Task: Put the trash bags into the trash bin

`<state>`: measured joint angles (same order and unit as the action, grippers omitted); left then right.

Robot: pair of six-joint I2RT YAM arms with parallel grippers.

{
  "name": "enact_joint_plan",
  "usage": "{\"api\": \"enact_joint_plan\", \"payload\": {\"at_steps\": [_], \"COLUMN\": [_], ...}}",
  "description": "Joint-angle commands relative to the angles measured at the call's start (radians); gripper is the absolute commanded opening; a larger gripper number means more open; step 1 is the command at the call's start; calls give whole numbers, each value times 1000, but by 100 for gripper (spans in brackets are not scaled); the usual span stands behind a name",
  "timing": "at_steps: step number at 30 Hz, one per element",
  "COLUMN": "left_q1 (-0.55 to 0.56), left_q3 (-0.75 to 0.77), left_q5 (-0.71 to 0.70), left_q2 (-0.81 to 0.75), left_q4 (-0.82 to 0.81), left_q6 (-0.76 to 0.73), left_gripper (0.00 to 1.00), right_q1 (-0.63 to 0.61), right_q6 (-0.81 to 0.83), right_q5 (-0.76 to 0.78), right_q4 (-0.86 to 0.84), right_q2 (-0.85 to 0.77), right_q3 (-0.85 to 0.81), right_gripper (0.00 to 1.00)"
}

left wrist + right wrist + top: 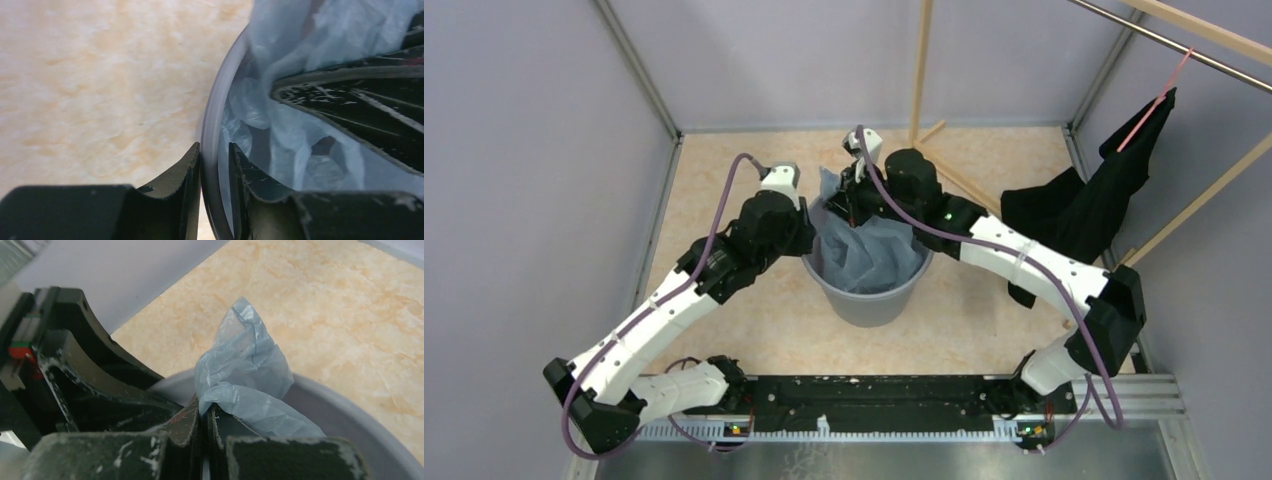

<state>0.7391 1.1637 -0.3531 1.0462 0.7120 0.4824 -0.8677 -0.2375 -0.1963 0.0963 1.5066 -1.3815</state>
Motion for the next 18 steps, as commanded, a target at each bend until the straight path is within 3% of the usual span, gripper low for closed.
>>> {"api": "enact_joint_plan", "payload": {"at_steps": [1, 6, 8, 12, 15, 17, 18], "left_q1": [7, 7, 6, 6, 6, 6, 6], "left_q3": [-49, -14, -4, 16, 86, 147, 174], "left_q5": [220, 208, 188, 160, 138, 148, 158], "left_q2": [56, 81, 48, -61, -105, -116, -119], "left_q4": [-171, -122, -96, -79, -40, -26, -22], "left_q6": [22, 21, 1, -32, -51, -62, -60], "left_gripper": [30, 30, 39, 70, 85, 91, 92], "right_q1": [6, 16, 16, 17, 16, 17, 16], "right_q6": [-22, -21, -39, -82, -93, -99, -109], "right_q5": [92, 150, 159, 99, 53, 31, 24], "right_q4": [-10, 16, 29, 23, 1, -8, -6], "right_q2": [-92, -181, -215, -267, -289, -295, -297], "right_q3": [12, 40, 56, 93, 128, 144, 147], "right_gripper": [0, 0, 0, 0, 2, 13, 24]}}
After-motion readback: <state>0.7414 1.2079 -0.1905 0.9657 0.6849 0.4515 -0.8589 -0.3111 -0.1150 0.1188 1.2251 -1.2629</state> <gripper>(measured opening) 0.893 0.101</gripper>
